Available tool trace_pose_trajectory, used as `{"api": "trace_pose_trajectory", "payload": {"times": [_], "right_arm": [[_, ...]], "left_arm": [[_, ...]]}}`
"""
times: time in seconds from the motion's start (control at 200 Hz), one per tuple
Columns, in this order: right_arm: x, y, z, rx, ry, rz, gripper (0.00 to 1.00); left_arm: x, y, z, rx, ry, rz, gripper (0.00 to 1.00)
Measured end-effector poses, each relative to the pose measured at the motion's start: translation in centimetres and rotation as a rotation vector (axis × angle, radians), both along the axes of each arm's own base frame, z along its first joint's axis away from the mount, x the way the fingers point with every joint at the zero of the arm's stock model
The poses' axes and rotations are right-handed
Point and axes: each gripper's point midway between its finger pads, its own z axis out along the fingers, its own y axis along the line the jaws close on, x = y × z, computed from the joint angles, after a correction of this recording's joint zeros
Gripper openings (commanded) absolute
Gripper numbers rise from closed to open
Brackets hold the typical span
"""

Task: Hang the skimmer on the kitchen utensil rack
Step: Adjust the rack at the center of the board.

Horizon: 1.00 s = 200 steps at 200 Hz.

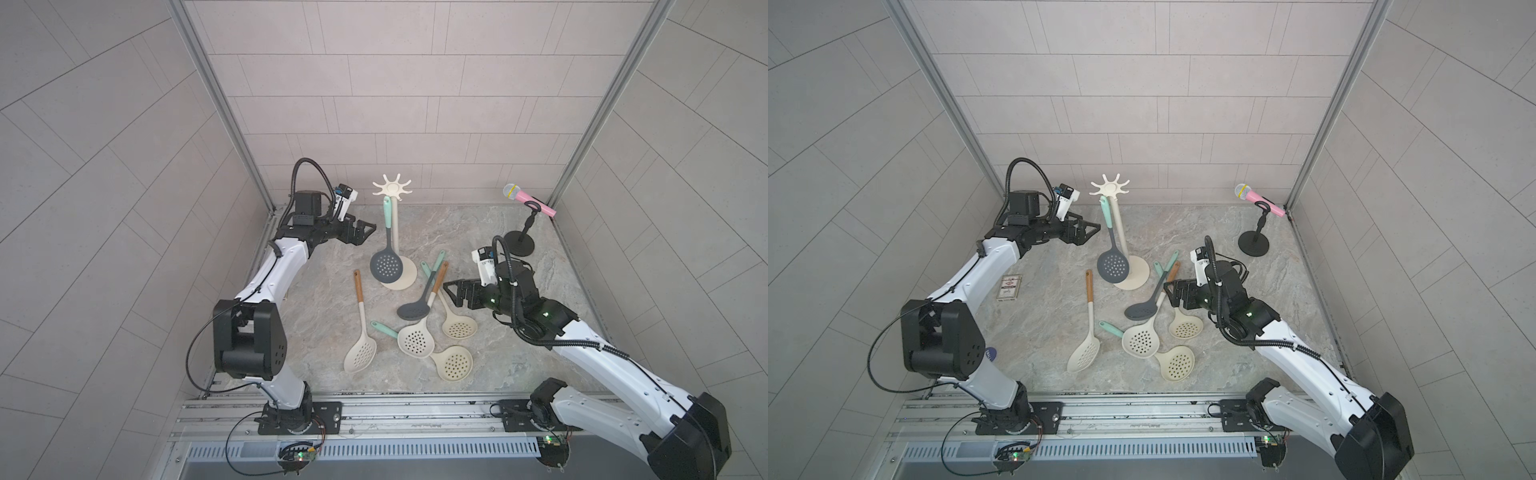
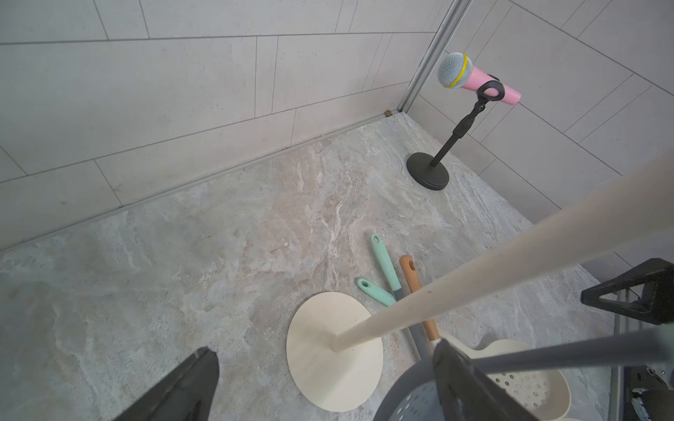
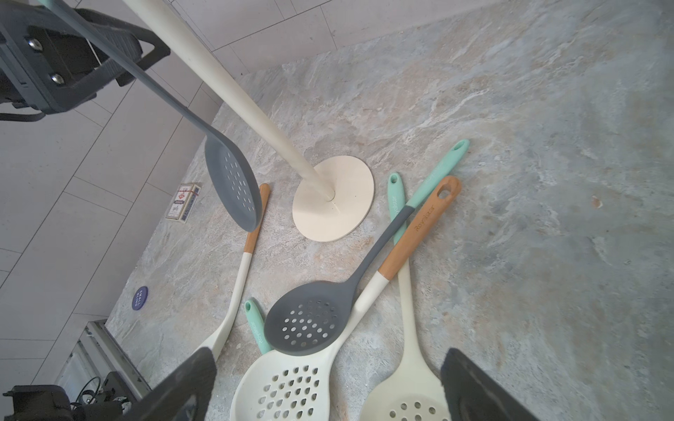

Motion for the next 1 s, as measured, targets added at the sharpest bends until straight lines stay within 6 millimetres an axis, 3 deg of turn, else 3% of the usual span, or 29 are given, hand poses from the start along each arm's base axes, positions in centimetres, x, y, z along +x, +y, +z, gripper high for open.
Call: {"api": "trace_pose_trajectory", "payload": {"times": [0.34, 0.655, 0.856, 1.001], "right_arm": [[0.3, -0.7, -0.3, -0.031, -0.005, -0.022, 0.97], [1.5, -0.1, 0.0, -0.046, 0.009, -0.024, 0.96], [2.0, 0.1, 0.3, -0.046, 0.007, -0.028, 0.96], [2.0, 0.0, 0.3, -0.046, 0.008, -0.029, 0.96]], "left_arm": [[0.9, -2.4, 2.6, -0.174, -0.028, -0.096, 0.89], [1.1, -4.0, 6.3, -0.392, -0.055, -0.189, 0.81], [1.7, -4.5, 7.2, -0.507, -0.044, -0.232, 0.71], [1.3, -4.7, 7.3, -0.571, -0.025, -0.266, 0.71]]}}
